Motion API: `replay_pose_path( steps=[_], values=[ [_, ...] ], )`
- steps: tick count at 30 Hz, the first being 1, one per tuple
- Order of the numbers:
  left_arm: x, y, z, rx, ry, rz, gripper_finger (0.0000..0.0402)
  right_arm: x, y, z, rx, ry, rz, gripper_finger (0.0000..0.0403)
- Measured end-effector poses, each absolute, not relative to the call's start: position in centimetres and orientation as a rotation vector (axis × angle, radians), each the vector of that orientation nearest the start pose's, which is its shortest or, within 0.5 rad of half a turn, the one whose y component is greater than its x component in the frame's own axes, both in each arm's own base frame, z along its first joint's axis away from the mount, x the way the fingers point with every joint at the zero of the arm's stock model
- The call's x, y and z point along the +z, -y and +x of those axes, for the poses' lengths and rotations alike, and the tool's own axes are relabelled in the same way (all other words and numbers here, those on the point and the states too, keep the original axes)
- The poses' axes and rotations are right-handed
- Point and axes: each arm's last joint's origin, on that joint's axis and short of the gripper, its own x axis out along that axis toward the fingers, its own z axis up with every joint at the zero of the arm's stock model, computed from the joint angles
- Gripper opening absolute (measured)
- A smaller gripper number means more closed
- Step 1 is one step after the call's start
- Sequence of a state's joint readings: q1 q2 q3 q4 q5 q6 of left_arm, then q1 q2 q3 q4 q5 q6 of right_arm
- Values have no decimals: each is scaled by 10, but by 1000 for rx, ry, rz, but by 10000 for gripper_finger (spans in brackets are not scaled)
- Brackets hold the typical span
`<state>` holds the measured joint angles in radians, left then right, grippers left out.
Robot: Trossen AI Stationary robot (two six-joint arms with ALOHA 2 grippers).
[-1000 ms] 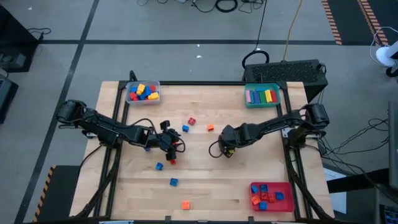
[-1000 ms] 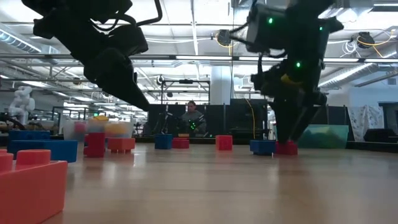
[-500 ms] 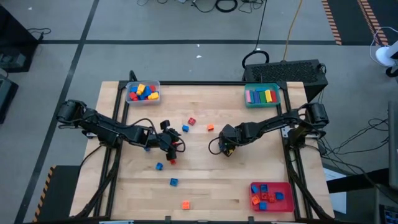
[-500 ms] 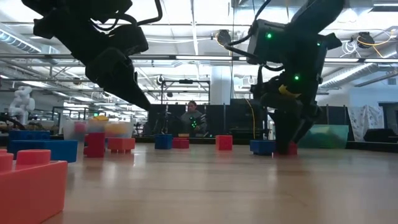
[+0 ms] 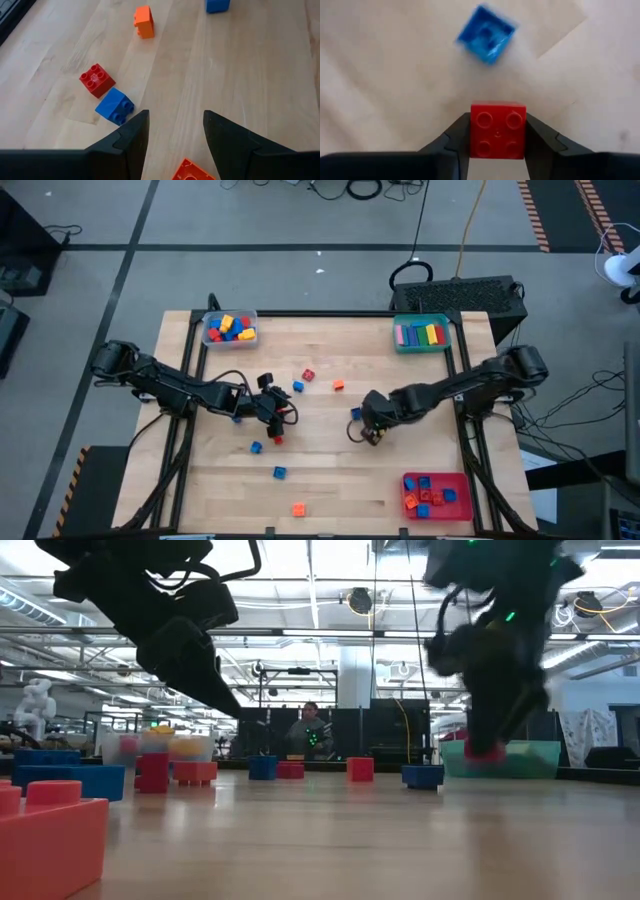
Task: Sort blocks by size
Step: Put the small red game piece into the red bin
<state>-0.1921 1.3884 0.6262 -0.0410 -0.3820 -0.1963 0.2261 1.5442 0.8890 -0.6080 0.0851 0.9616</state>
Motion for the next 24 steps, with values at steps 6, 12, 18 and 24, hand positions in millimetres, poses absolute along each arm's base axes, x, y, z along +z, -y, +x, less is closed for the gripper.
replay_pose_path(
  steps=[6, 12, 18, 24],
  values=[
    [169, 38, 254, 254, -749, 41, 189, 200, -97, 244, -360, -1143, 692, 124],
    [170, 38, 254, 255, -741, 39, 189, 219, -139, 214, -215, -1136, 728, 125],
    [170, 38, 254, 259, -739, 57, 189, 222, -178, 181, -164, -1235, 839, 126],
    [171, 38, 255, 261, -728, 58, 189, 222, -205, 150, -213, -1328, 987, 127]
  ],
)
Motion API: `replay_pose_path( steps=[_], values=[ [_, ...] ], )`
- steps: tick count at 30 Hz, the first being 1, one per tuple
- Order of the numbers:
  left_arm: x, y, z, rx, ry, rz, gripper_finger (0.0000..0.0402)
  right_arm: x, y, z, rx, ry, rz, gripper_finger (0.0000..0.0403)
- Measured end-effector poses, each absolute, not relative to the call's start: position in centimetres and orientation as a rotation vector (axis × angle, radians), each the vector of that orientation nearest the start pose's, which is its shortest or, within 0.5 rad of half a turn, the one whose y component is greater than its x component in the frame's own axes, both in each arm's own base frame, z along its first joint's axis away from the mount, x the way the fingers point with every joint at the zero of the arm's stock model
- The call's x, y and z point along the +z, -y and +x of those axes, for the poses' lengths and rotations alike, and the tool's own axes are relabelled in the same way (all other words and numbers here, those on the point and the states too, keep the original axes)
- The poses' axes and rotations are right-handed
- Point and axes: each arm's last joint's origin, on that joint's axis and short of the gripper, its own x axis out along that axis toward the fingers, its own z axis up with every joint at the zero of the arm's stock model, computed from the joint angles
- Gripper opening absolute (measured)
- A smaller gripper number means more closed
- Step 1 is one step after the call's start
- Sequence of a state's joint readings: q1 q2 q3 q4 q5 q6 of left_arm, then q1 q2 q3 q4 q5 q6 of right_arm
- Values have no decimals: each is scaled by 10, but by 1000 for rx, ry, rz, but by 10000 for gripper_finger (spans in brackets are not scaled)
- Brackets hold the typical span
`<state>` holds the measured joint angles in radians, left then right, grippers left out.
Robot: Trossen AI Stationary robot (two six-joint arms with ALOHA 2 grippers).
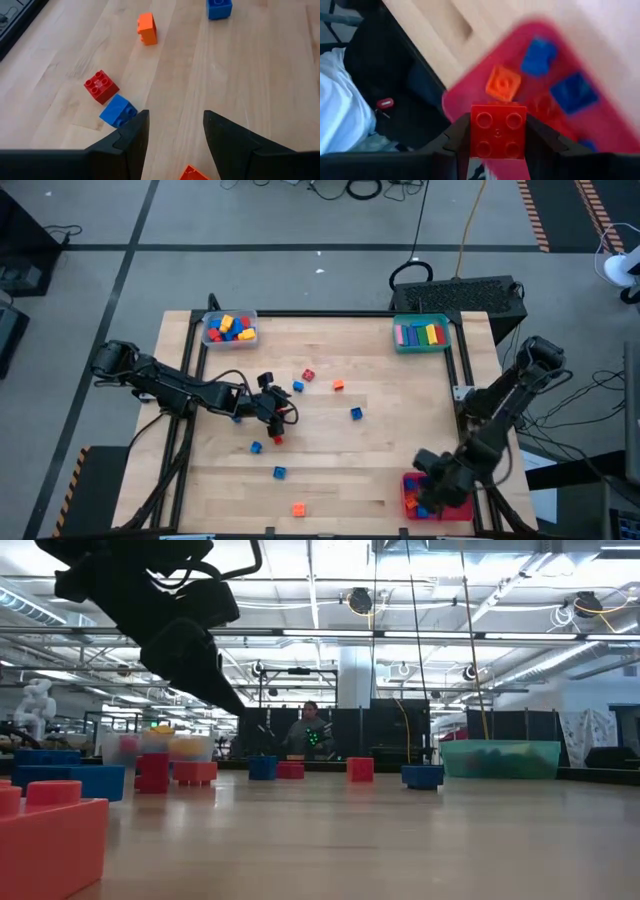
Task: Sort blocks by size
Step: Put the small red game piece into the red bin, then put the small blue game piece into the red bin
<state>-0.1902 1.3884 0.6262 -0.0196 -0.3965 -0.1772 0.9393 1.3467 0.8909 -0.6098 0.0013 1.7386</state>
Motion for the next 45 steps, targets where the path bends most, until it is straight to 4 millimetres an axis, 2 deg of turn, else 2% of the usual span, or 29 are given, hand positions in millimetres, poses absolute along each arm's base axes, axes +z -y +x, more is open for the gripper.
replay_pose_path(
  steps=[4, 8, 12, 16, 23, 29, 34, 45],
  values=[
    [171, 38, 255, 261, -724, 57, 189, 214, -216, 141, -289, -1368, 1010, 128],
    [171, 38, 256, 261, -723, 56, 189, 197, -220, 140, -423, -1392, 996, 138],
    [171, 38, 256, 261, -720, 55, 189, 186, -223, 142, -478, -1397, 977, 169],
    [172, 38, 256, 269, -713, 34, 189, 185, -223, 143, -499, -1397, 995, 202],
    [172, 38, 256, 275, -712, 33, 189, 194, -220, 144, -456, -1373, 1005, 218],
    [172, 37, 256, 284, -708, 37, 189, 224, -217, 159, -340, -1180, 937, 212],
    [174, 36, 258, 299, -684, 39, 189, 244, -198, 181, -375, -977, 811, 210],
    [174, 36, 258, 302, -684, 32, 189, 242, -124, 231, -620, -873, 675, 210]
  ],
)
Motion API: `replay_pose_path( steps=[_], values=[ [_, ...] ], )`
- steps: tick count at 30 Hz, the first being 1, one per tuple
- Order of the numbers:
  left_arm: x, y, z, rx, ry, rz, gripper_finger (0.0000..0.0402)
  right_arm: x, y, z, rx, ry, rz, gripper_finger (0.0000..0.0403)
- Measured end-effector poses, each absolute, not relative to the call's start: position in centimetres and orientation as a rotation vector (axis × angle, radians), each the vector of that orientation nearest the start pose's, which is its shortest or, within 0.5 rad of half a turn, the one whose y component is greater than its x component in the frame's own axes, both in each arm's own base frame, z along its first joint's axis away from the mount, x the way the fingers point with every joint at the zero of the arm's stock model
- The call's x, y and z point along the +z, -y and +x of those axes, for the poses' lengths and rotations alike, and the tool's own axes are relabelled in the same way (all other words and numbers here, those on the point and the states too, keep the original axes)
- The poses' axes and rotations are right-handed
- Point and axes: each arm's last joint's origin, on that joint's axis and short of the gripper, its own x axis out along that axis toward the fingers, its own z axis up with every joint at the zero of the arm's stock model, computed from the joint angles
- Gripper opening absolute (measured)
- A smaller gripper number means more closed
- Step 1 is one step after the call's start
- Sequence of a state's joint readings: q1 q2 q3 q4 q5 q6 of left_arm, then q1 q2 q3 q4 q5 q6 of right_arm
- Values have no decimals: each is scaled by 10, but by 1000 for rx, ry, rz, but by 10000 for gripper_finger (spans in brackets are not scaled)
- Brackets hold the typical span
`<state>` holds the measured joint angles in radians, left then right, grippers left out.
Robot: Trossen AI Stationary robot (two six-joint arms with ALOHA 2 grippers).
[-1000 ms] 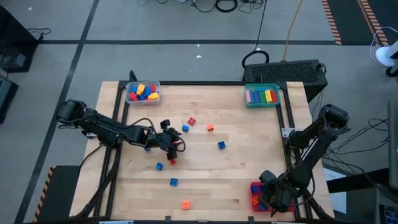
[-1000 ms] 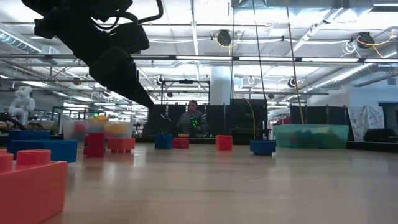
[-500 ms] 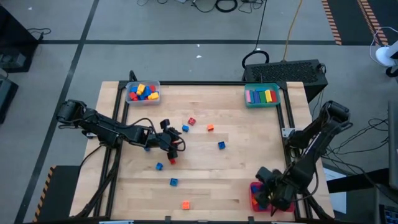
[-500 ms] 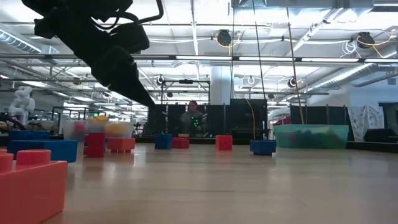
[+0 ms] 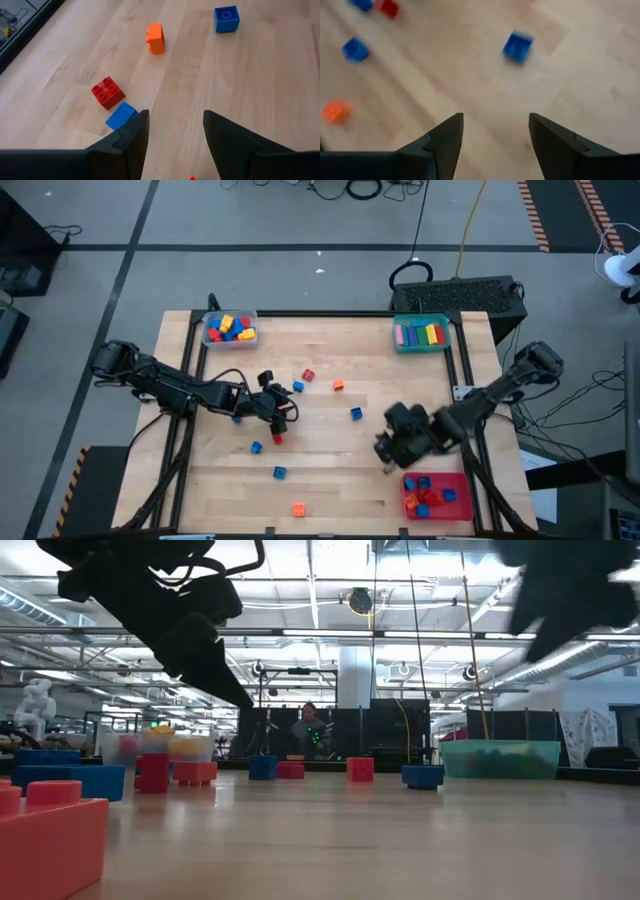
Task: Sort blocks by size
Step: Put the small blue game piece into the red bin
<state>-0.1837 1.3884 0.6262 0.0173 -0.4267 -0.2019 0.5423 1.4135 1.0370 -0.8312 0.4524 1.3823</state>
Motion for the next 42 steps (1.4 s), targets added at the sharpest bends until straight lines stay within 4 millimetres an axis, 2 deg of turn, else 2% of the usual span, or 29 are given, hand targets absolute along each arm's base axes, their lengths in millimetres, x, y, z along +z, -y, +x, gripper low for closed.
replay_pose_path(
  steps=[6, 11, 14, 19, 27, 30, 34, 37, 42],
  values=[
    [164, 36, 261, 304, -714, 41, 189, 231, -87, 267, -664, -856, 716, 210],
    [149, 37, 265, 302, -765, 57, 189, 210, -63, 297, -663, -868, 719, 210],
    [143, 38, 269, 299, -769, 66, 189, 195, -54, 306, -685, -901, 724, 210],
    [147, 44, 281, 214, -640, 78, 189, 171, -46, 314, -747, -971, 740, 210],
    [150, 56, 297, 69, -469, 104, 189, 138, -48, 321, -783, -1060, 724, 210],
    [146, 56, 298, 60, -409, 93, 189, 134, -47, 322, -804, -1059, 722, 210],
    [137, 48, 288, 67, -303, 80, 189, 133, -45, 322, -830, -1040, 691, 207],
    [134, 38, 278, 96, -246, 63, 189, 134, -43, 321, -846, -1019, 635, 188],
    [126, 25, 267, 119, -265, 56, 189, 135, -44, 321, -807, -1034, 583, 117]
  ],
)
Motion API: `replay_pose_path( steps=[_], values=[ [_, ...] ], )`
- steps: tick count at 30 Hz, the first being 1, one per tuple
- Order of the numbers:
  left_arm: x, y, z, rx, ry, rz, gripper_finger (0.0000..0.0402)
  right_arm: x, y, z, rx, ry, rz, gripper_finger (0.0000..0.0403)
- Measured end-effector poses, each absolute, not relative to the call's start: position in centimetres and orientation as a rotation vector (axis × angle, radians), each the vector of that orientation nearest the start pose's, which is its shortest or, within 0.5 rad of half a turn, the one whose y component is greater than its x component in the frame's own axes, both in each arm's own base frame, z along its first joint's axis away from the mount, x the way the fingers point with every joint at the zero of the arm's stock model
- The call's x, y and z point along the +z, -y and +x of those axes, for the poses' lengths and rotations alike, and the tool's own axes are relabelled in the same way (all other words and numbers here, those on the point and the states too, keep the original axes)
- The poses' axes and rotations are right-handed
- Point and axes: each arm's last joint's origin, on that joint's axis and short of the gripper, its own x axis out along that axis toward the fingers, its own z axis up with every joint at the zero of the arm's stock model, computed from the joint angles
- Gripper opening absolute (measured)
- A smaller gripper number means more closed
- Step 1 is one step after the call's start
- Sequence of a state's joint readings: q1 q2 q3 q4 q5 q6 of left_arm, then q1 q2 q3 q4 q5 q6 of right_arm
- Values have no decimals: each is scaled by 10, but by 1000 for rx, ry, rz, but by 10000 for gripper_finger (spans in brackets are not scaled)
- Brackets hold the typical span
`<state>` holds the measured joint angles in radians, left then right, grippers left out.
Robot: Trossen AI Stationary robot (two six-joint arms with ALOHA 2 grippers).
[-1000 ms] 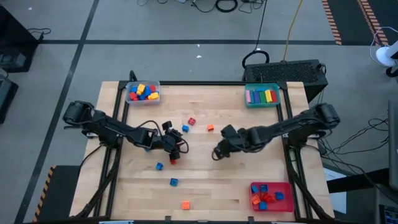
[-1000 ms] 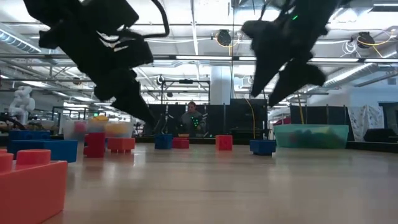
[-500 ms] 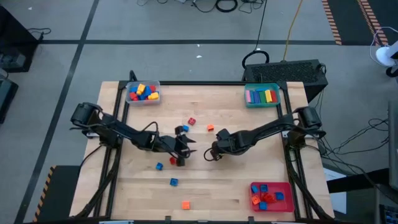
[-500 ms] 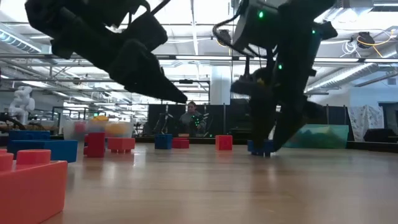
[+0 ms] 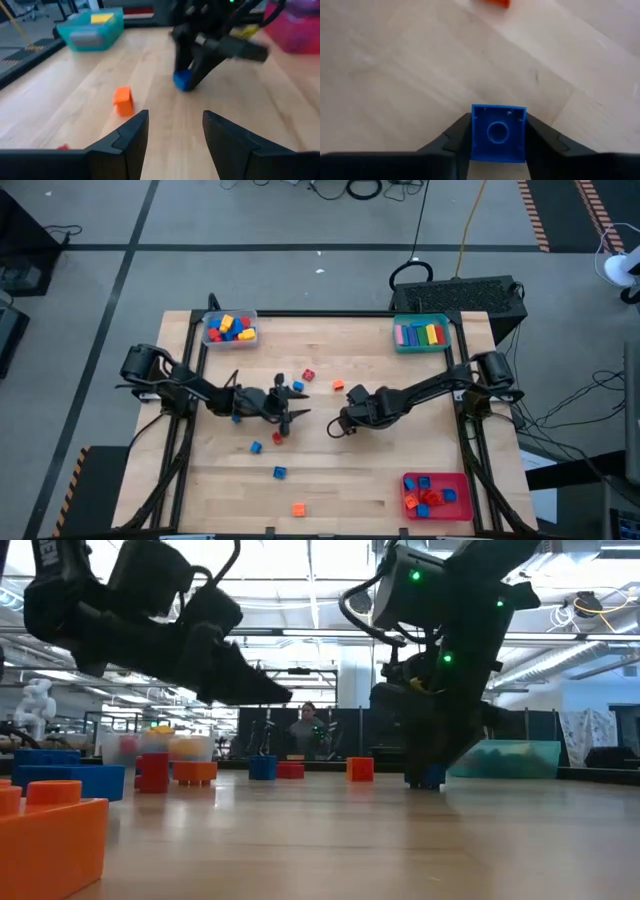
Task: Sort blocks by size
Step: Put the small blue game piece into the red bin
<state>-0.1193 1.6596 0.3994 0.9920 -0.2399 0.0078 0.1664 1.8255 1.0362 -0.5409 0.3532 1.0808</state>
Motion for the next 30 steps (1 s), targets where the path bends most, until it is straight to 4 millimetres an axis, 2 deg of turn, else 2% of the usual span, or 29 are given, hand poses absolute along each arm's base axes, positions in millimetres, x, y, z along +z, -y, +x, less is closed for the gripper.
replay_pose_path(
  steps=[5, 9, 13, 17, 23, 30],
  values=[
    [122, 15, 266, 198, -298, -16, 189, 146, -59, 317, -700, -1062, 584, 111],
    [120, 6, 264, 295, -317, -97, 189, 173, -82, 306, -592, -1020, 597, 111],
    [117, 0, 263, 334, -345, -147, 189, 204, -110, 287, -480, -950, 635, 111],
    [117, -4, 265, 346, -377, -109, 190, 227, -138, 259, -384, -937, 644, 111],
    [119, -3, 269, 297, -411, 42, 190, 237, -175, 216, -304, -1040, 687, 112],
    [119, -4, 272, 238, -441, 40, 190, 233, -218, 173, -271, -1153, 800, 115]
  ],
)
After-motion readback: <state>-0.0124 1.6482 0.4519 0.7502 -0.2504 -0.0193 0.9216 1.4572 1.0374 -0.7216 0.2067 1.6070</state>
